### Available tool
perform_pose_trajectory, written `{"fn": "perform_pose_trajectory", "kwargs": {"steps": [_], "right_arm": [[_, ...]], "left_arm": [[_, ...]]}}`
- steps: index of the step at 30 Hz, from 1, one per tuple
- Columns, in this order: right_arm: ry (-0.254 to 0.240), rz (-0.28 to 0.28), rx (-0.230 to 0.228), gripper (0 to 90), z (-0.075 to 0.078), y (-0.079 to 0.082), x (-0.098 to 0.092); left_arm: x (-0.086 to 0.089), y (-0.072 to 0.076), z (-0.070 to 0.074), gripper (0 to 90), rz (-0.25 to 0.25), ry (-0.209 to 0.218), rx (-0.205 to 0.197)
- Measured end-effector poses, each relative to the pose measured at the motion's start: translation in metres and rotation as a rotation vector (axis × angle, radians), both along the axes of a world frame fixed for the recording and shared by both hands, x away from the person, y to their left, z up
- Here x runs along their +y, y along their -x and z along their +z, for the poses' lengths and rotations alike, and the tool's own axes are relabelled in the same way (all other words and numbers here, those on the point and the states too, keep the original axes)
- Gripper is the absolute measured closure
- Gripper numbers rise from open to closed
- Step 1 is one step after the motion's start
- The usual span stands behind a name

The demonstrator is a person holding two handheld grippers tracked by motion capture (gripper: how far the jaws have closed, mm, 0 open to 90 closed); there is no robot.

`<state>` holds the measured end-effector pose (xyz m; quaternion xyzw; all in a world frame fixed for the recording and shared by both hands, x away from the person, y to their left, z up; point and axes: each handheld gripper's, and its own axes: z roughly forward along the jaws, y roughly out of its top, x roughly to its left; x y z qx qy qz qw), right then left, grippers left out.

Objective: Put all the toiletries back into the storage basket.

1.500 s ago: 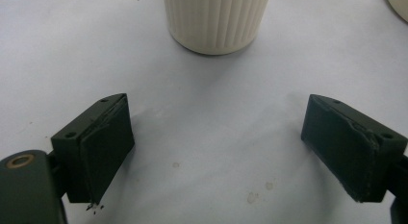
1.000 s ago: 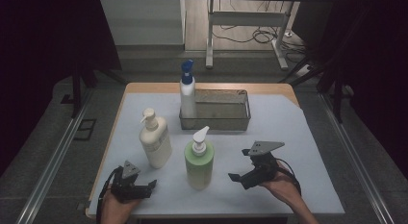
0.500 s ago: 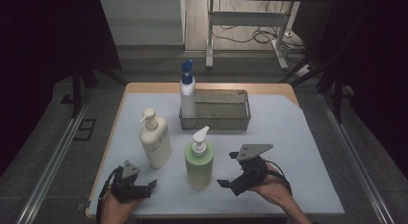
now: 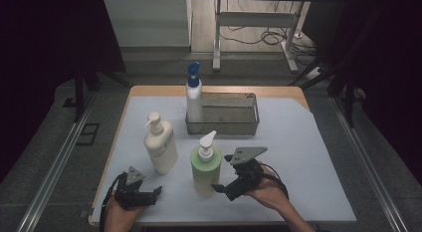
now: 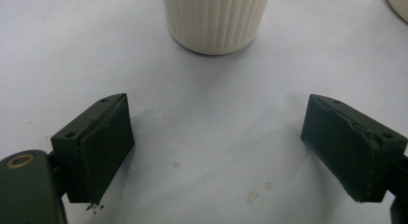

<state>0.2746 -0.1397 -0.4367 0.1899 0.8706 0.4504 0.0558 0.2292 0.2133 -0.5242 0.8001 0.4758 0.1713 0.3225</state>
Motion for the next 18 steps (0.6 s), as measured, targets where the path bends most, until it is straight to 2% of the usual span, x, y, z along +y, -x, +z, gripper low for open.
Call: {"fn": "perform_pose_trajectory", "kwargs": {"steps": [18], "right_arm": [[0.022, 0.014, -0.034, 0.9, 0.003, -0.004, 0.03]], "left_arm": [[0.0, 0.0, 0.0, 10.5, 0.0, 0.0, 0.0]]}}
